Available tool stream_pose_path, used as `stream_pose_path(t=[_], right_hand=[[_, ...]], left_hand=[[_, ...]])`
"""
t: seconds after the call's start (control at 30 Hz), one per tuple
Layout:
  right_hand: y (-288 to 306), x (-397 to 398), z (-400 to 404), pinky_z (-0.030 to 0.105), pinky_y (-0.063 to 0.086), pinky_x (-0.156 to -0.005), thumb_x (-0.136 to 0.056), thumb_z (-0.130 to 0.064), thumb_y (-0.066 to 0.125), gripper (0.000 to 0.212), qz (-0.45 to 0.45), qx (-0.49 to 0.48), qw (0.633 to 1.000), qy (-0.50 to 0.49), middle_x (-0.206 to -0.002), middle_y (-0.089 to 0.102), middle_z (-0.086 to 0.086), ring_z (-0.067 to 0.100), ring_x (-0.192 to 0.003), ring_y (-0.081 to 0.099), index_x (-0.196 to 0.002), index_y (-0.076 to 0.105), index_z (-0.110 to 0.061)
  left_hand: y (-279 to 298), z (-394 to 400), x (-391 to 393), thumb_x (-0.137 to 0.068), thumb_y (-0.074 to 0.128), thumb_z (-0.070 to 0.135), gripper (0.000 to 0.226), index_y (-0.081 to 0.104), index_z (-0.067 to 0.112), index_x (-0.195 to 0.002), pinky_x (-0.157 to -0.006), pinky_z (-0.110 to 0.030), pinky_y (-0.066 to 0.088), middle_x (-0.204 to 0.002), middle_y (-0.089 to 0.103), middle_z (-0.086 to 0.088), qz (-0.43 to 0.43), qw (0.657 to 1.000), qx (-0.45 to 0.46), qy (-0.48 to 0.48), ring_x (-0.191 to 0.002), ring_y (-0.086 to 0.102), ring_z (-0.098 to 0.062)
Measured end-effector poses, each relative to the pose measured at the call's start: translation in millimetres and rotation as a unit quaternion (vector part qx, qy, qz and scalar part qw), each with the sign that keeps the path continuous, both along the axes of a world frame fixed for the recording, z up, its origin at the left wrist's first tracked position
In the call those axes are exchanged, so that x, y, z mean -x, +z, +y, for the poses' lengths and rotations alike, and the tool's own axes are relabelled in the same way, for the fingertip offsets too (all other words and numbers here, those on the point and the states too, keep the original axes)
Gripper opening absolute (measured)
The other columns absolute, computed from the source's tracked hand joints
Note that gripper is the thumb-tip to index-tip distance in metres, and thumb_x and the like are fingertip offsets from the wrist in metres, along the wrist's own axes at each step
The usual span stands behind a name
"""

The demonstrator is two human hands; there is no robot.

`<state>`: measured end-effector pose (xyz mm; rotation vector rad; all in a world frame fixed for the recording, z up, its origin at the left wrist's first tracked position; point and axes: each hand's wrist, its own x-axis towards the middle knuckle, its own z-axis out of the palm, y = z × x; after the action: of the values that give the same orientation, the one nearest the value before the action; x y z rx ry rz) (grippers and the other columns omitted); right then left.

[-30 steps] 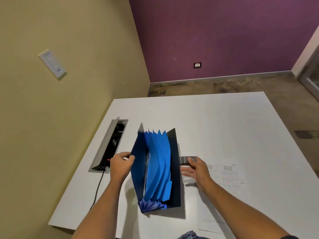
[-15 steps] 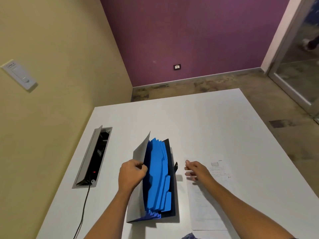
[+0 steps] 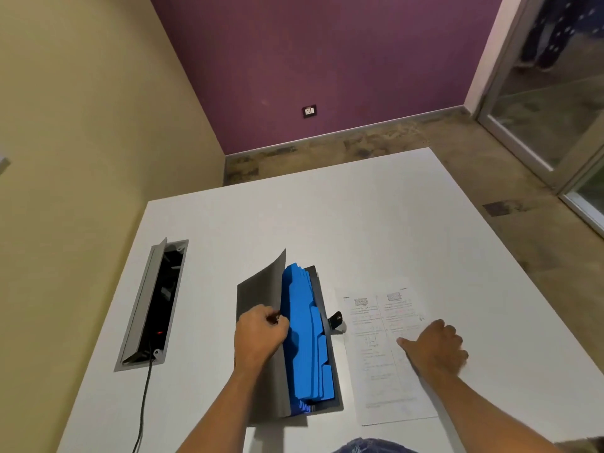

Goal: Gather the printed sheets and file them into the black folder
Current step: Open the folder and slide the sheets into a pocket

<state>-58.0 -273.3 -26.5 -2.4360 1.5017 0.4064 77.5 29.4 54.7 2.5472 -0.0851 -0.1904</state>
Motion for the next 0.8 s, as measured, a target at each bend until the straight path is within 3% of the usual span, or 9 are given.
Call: stream_pose_path(t=[0.17,0.3,0.4,0.53,0.67,0.8], right_hand=[[-1,-8,-2,0.044,0.055,-0.094,-0.067,-0.062,0.085,0.083,-0.014,-0.036,0.999,-0.019,-0.122,0.063,0.015,0.033,-0.114,0.061,-0.123,0.057,-0.007],[-4,-14,-8,0.049,0.055,-0.098,-0.059,-0.046,0.096,0.091,-0.063,-0.096,0.990,-0.076,-0.125,0.060,0.022,0.040,-0.120,0.058,-0.124,0.055,0.002],[-7,-17,-16,0.047,0.054,-0.100,-0.056,-0.045,0.098,0.089,-0.062,-0.128,0.985,-0.096,-0.123,0.061,0.022,0.040,-0.118,0.060,-0.121,0.059,0.003],[-11,-14,-23,0.044,0.056,-0.094,-0.061,-0.049,0.093,0.069,-0.057,-0.170,0.979,-0.101,-0.117,0.063,0.019,0.037,-0.113,0.060,-0.107,0.067,-0.004],[-7,-12,-5,0.043,0.058,-0.086,-0.068,-0.051,0.088,0.064,-0.040,-0.085,0.994,-0.049,-0.115,0.059,0.015,0.036,-0.107,0.061,-0.108,0.066,-0.006],[-2,-14,13,0.044,0.057,-0.090,-0.077,-0.041,0.083,0.061,-0.044,-0.031,0.998,-0.012,-0.117,0.062,0.019,0.037,-0.106,0.064,-0.116,0.059,-0.001]], left_hand=[[-3,-1,1,-0.081,0.071,0.038,0.021,0.078,0.025,-0.095,-0.055,0.003,0.034,-0.074,0.058,0.025,-0.003,1.000,0.008,0.008,-0.066,0.061,-0.002],[-4,-1,-2,-0.082,0.071,0.036,0.022,0.079,0.022,-0.095,-0.059,0.000,0.036,-0.077,0.062,0.019,-0.016,1.000,0.005,0.014,-0.067,0.060,-0.002],[-3,-1,-3,-0.083,0.071,0.035,0.020,0.079,0.020,-0.094,-0.060,-0.002,0.038,-0.076,0.063,0.018,-0.017,1.000,0.004,0.015,-0.067,0.061,-0.003],[-1,1,-3,-0.082,0.071,0.034,0.020,0.079,0.020,-0.093,-0.059,-0.003,0.039,-0.073,0.061,0.020,-0.023,1.000,0.007,0.015,-0.067,0.061,-0.002],[0,4,-4,-0.082,0.071,0.035,0.021,0.079,0.020,-0.093,-0.060,-0.004,0.039,-0.075,0.063,0.018,-0.026,1.000,0.010,0.014,-0.068,0.061,-0.002],[1,4,-2,-0.082,0.070,0.036,0.020,0.078,0.021,-0.093,-0.058,-0.002,0.036,-0.075,0.061,0.020,-0.020,1.000,0.015,0.019,-0.067,0.061,-0.002]])
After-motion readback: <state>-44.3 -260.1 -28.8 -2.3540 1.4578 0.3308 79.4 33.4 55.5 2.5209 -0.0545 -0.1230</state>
